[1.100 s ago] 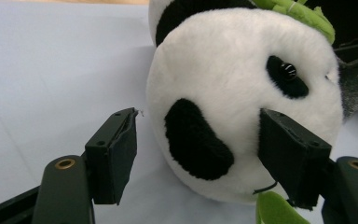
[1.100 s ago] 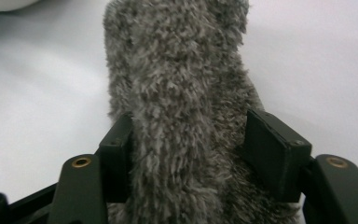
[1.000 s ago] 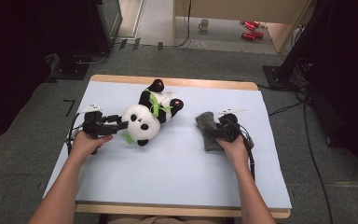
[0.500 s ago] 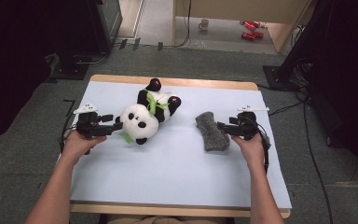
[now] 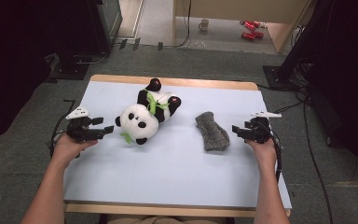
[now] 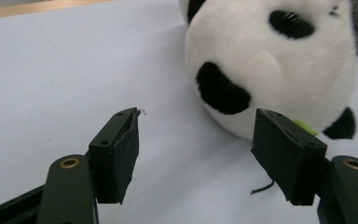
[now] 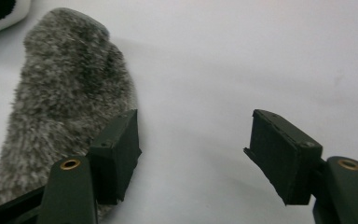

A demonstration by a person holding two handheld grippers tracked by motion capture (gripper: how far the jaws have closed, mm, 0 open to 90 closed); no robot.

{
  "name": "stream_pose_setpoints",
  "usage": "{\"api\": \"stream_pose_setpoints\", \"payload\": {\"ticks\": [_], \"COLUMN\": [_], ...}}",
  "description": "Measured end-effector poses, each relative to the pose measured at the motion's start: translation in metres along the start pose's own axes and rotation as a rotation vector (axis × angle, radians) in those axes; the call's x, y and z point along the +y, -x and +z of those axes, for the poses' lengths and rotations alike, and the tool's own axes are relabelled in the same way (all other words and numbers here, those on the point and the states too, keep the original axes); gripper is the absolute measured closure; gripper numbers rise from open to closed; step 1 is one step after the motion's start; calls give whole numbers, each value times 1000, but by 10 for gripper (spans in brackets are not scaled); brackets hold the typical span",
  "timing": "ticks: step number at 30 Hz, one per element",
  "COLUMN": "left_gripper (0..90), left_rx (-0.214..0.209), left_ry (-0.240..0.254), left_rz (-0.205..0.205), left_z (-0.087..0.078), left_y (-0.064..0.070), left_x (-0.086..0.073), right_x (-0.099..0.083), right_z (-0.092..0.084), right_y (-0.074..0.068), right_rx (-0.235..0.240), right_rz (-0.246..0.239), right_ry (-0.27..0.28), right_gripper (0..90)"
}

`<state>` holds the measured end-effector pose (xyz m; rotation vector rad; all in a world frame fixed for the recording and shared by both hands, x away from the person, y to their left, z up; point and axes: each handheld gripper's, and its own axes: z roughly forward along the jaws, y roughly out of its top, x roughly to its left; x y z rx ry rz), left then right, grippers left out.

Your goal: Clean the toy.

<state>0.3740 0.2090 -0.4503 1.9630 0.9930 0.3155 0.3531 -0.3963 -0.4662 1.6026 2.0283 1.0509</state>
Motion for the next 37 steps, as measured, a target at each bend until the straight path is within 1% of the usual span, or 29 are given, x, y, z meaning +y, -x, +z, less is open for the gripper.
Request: {"api": "stream_pose_setpoints", "payload": {"ticks": [1, 4, 6, 7, 8, 9, 11, 12, 15, 17, 19, 23, 24, 26, 28, 33, 37], "left_gripper": [318, 318, 319, 318, 318, 318, 319, 319, 318, 308, 307, 276, 267, 262, 240, 238, 238], "left_rx": [12, 45, 67, 74, 80, 86, 105, 113, 141, 140, 145, 147, 148, 140, 145, 146, 145], "left_ry": [-4, -28, -46, -49, -55, -69, -99, -117, -151, -145, -146, -153, -151, -143, -121, -124, -124], "left_rz": [-3, 22, 44, 45, 42, 40, 18, 15, -1, 18, 24, 76, 75, 70, 72, 74, 73], "left_z": [0, 1, 3, 3, 4, 6, 10, 12, 19, 20, 20, 22, 22, 22, 22, 22, 22], "left_y": [-1, -3, -5, -6, -8, -9, -13, -15, -19, -20, -19, -16, -16, -17, -16, -15, -15], "left_x": [-2, -9, -12, -14, -16, -18, -22, -23, -29, -31, -31, -33, -34, -34, -38, -37, -37], "right_x": [-1, -6, -10, -11, -13, -14, -16, -17, -19, -21, -24, -32, -33, -33, -33, -33, -33], "right_z": [1, 5, 7, 7, 8, 8, 10, 11, 13, 14, 15, 15, 15, 15, 15, 15, 15], "right_y": [3, 10, 15, 17, 18, 19, 20, 20, 18, 15, 13, 14, 13, 13, 13, 13, 13], "right_rx": [-3, -31, -46, -58, -68, -78, -95, -100, -111, -117, -133, -130, -132, -133, -133, -131, -126], "right_rz": [15, 44, 48, 55, 55, 54, 50, 46, 9, -27, -71, -62, -63, -65, -65, -66, -73], "right_ry": [-6, -32, -40, -46, -50, -55, -77, -84, -77, -79, -66, -6, 3, 3, 3, 4, 0], "right_gripper": [333, 327, 328, 327, 324, 324, 315, 313, 290, 268, 263, 263, 263, 263, 263, 258, 235]}}
